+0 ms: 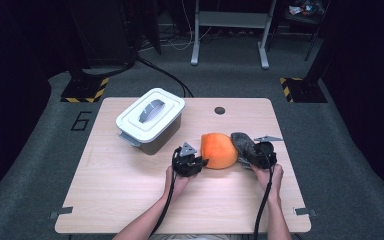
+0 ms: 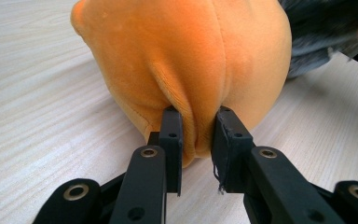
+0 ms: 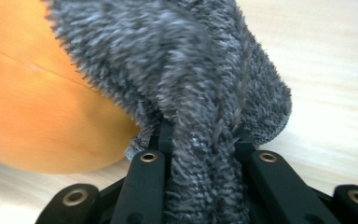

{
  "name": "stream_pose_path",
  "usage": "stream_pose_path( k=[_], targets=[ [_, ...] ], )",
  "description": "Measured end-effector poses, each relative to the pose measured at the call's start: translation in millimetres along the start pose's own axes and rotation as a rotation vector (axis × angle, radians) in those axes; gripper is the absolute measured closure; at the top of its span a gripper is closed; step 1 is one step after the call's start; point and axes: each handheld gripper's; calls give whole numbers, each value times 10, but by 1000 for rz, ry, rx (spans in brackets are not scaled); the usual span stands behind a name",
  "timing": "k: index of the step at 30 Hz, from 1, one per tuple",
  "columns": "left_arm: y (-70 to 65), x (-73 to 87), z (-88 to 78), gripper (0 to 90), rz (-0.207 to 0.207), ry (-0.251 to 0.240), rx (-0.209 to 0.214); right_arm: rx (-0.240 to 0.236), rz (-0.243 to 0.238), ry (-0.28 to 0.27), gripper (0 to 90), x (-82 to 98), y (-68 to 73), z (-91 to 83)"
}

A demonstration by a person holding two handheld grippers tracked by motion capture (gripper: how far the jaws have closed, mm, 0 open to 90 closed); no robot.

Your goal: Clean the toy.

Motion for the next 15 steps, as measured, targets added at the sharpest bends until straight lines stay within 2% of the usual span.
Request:
stream_pose_path(
  k=[3, 7, 11, 15],
  targets=[
    [-4, 0, 5, 749, 3, -3, 0, -24, -10, -52, 742, -69, 18, -182],
    [0, 2, 9, 747, 4, -7, 2, -70, -45, -103, 740, -181, 151, -349],
    [2, 0, 6, 738, 7, -5, 2, -105, -101, -102, 738, -257, 354, -340],
    [12, 6, -3, 711, 3, -7, 2, -83, -139, -82, 737, -270, 473, -219]
  ],
)
Point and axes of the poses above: each handheld gripper's, and its own axes: z roughly forward along the jaws, x roughly out of its underside, y roughly to its left, and after that the axes turned 10 degrees about x, right-handed
